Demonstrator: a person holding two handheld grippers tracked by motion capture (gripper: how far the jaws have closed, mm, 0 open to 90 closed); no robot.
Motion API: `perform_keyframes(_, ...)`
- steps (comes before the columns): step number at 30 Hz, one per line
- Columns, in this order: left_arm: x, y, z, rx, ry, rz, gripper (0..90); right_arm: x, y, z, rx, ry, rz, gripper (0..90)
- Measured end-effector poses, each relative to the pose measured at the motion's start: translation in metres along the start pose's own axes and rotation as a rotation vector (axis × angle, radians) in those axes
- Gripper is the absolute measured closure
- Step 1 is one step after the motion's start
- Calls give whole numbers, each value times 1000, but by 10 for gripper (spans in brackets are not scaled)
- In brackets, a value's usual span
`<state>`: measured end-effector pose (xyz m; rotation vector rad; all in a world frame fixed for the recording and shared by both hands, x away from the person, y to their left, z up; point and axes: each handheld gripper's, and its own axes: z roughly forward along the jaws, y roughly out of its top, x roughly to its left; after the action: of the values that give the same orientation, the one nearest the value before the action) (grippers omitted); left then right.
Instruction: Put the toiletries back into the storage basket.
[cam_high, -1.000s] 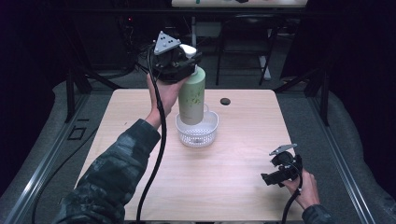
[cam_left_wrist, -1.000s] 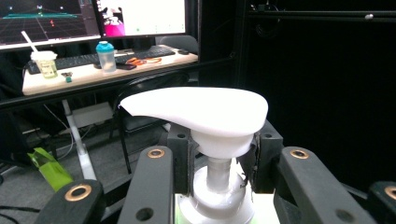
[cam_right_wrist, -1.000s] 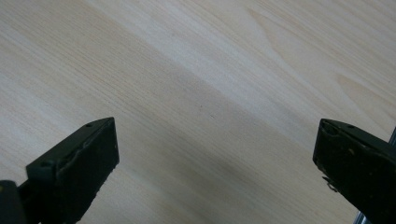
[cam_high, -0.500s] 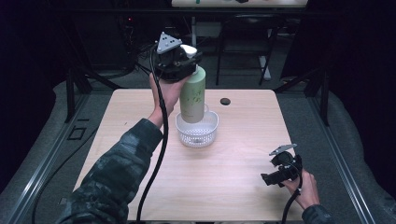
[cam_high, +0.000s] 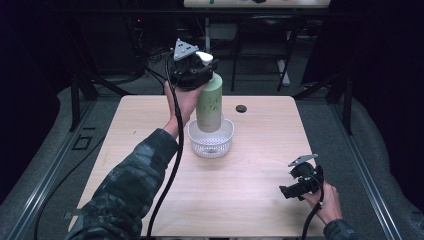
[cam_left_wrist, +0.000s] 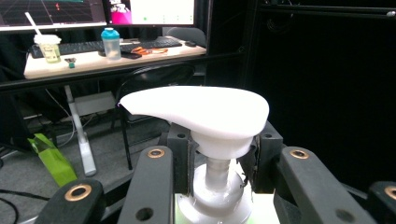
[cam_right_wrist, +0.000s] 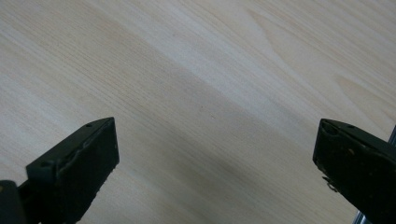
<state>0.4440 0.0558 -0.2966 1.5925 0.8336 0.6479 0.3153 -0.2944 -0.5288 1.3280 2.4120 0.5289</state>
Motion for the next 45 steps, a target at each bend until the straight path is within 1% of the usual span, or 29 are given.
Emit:
perform_keyframes(2,-1,-1,2,1,-2,-3,678,-1,0,1,0,5,7,0)
perform_keyframes(7,-2,-5,6,15,-4,4,677,0,0,2,3,7,3,0)
perform_keyframes(8,-2,-5,7,14,-3,-2,678,0,0,2,2,11,4,0)
perform_keyframes(10,-3,-7,8,19,0,-7,678,1,0,3,4,14,0,0)
perform_keyframes(11,-3,-7,8,23,0,1,678,2,0,4,5,16,-1,0)
perform_keyframes(13,-3,-9,9,21,1,-2,678,2,1,4,11,16,-8,0)
perform_keyframes(15,-3,-11,11,26,2,-11,678,2,1,4,5,14,-12,0)
perform_keyframes(17,-2,-13,12,33,4,-6,678,3,1,3,2,15,-5,0)
perform_keyframes(21,-2,-19,13,35,7,-16,678,2,1,2,2,8,-9,0)
perform_keyframes(26,0,-29,16,48,9,-29,677,2,1,1,-3,8,-7,0)
perform_keyframes(34,2,-40,19,60,19,-36,677,1,0,1,0,2,-11,0)
perform_keyframes(39,3,-45,20,66,24,-41,677,1,1,1,-2,5,-11,0)
perform_keyframes(43,3,-50,21,73,29,-34,677,1,1,1,-2,4,-12,0)
perform_keyframes(45,4,-54,23,77,32,-41,677,1,1,1,-2,3,-11,0)
